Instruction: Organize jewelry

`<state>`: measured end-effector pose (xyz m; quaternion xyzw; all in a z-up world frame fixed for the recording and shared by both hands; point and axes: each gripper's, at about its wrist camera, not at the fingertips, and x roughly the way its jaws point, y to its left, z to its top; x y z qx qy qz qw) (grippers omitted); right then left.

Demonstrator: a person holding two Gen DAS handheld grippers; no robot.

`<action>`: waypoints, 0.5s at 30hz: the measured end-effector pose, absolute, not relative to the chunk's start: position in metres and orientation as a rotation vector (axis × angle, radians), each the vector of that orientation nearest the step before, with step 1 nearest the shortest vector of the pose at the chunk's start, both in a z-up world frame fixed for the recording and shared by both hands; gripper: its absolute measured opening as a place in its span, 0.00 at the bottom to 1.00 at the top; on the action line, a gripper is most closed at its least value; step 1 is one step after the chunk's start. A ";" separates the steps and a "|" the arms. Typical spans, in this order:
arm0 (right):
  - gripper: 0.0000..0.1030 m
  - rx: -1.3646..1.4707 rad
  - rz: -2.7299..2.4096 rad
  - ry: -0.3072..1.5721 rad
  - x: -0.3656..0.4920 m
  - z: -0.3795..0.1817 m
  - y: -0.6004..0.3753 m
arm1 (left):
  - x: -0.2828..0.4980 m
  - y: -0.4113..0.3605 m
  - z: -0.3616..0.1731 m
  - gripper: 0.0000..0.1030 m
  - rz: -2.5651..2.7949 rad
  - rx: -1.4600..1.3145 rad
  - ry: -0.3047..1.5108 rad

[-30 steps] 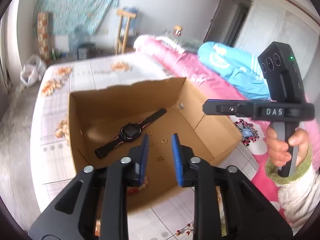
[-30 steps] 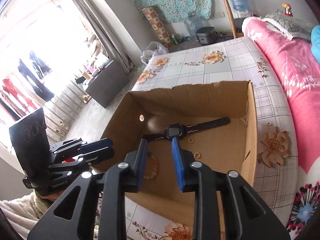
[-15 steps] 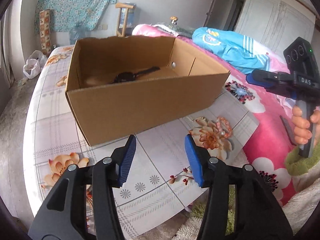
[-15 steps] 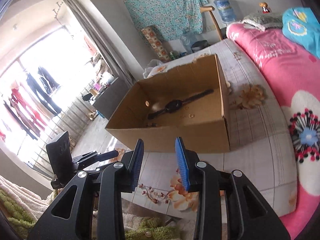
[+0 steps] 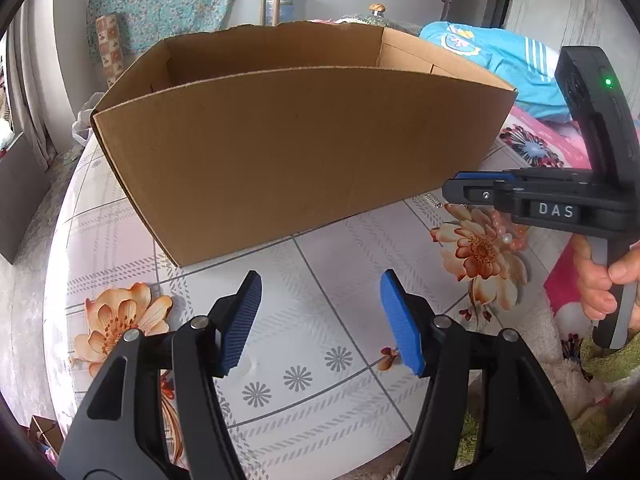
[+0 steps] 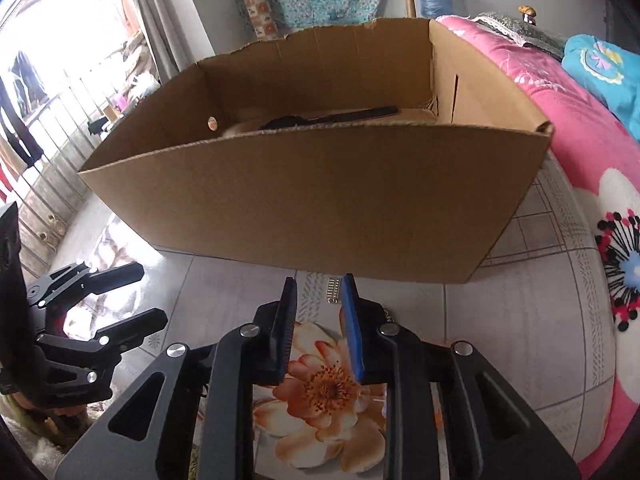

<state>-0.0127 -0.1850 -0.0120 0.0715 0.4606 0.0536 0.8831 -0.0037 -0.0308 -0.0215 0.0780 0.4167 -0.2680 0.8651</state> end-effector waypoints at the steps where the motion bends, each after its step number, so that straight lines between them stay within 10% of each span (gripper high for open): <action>1: 0.18 0.142 0.112 0.971 -0.009 -0.016 -0.184 | -0.004 -0.031 -0.023 0.57 -0.555 0.174 0.870; 15: 0.05 0.139 0.134 1.000 -0.002 -0.029 -0.173 | -0.014 -0.032 -0.037 0.57 -0.533 0.264 0.848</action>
